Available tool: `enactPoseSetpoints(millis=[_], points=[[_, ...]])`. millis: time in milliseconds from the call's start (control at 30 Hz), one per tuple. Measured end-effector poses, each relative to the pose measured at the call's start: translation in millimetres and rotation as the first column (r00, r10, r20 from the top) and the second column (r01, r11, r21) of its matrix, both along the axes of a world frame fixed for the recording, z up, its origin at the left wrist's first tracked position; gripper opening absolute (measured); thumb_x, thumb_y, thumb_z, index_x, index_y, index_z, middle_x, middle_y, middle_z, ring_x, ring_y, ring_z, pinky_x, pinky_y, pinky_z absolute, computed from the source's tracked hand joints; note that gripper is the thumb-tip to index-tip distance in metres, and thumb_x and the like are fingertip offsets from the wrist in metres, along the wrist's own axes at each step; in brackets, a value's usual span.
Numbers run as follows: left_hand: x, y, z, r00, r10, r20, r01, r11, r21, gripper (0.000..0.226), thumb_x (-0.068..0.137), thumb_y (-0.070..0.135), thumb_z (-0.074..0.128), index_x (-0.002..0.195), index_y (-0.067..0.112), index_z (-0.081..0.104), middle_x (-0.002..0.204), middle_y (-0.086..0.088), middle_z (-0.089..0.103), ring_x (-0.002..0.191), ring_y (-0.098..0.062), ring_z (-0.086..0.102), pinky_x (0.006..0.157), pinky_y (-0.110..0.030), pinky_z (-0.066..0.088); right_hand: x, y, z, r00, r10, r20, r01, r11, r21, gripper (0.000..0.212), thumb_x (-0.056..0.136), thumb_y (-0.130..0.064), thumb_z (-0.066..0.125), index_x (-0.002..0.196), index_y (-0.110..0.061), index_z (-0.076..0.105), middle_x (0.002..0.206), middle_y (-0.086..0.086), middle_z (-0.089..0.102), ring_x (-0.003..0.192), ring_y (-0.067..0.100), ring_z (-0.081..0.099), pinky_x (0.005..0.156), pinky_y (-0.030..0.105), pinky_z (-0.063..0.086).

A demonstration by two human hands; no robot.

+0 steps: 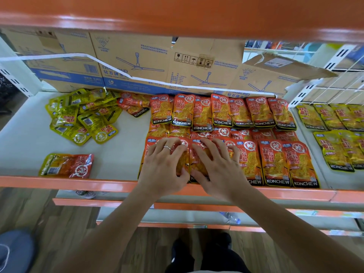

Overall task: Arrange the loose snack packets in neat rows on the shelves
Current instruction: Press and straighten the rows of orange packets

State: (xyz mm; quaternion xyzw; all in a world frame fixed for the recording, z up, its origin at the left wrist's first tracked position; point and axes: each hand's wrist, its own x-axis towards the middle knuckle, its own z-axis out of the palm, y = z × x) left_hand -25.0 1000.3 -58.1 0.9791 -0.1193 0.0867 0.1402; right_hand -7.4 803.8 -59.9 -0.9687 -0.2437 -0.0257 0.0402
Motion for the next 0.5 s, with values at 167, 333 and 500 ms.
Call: enactPoseSetpoints(millis=[167,333,500], points=[[0,0,-1,1.000,0.000,0.004,0.000,1.000,-0.013,0.058,0.076,0.044,0.049,0.127,0.019,0.061,0.134,-0.002,0.055,0.130,-0.024,0.046,0.107,-0.043,0.039,-1,0,2,1.000,0.014,0.003,-0.015,1.000,0.024,0.067,0.093,-0.064,0.034,0.149,-0.028,0.038,0.153,0.002,0.036,0.140,0.030,0.030,0.107,0.062,0.025],[-1,2,-1,0.995,0.006,0.105,0.003,0.997,-0.079,0.050,0.077,0.034,0.060,0.125,0.017,0.061,0.136,-0.004,0.056,0.128,-0.026,0.049,0.104,-0.042,0.039,-2,-2,5,0.999,-0.008,0.038,0.004,0.994,0.107,0.067,0.093,-0.067,0.034,0.147,-0.027,0.042,0.155,0.000,0.036,0.141,0.030,0.031,0.108,0.059,0.026],[-5,1,1,0.982,0.032,0.187,-0.007,0.991,-0.131,0.046,0.081,0.030,0.051,0.121,0.010,0.064,0.136,-0.007,0.057,0.125,-0.028,0.051,0.102,-0.041,0.037,-3,-7,14,0.997,-0.062,0.044,0.050,0.968,0.247,0.061,0.096,-0.060,0.033,0.147,-0.028,0.041,0.156,-0.003,0.035,0.141,0.025,0.027,0.107,0.055,0.025]])
